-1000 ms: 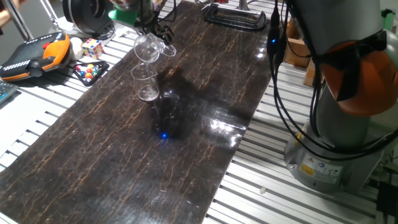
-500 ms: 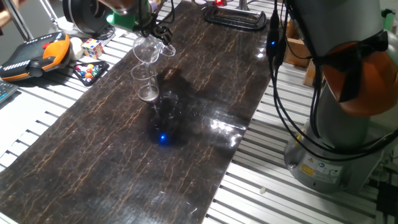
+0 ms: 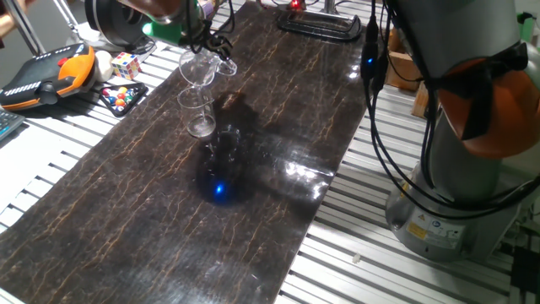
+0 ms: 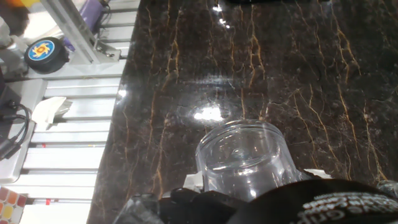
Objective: Pour the water from one cup into another empty cup
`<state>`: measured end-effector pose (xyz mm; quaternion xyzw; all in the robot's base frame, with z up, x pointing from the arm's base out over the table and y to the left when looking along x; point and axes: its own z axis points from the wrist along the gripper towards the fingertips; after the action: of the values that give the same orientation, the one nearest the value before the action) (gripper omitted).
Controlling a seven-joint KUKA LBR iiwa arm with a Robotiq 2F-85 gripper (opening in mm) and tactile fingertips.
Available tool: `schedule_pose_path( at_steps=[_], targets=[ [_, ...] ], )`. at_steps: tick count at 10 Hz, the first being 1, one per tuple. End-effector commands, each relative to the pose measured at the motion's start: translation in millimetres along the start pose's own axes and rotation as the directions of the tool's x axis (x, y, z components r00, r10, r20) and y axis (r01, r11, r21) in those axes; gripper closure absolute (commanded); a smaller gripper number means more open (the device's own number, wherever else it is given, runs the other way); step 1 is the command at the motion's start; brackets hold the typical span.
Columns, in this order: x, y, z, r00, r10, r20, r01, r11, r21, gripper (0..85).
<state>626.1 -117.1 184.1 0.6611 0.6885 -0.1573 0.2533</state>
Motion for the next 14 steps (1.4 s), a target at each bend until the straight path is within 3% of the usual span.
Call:
schedule_pose_path(
  at_steps=[1,14],
  targets=[
    [0.1,0.2,-0.6,1.000,-0.002,0.006,0.002,1.000,-0.003,84.3],
    [2.7,5.2,-11.6,0.996,-0.006,0.086,0.008,1.000,-0.025,84.3]
  ],
)
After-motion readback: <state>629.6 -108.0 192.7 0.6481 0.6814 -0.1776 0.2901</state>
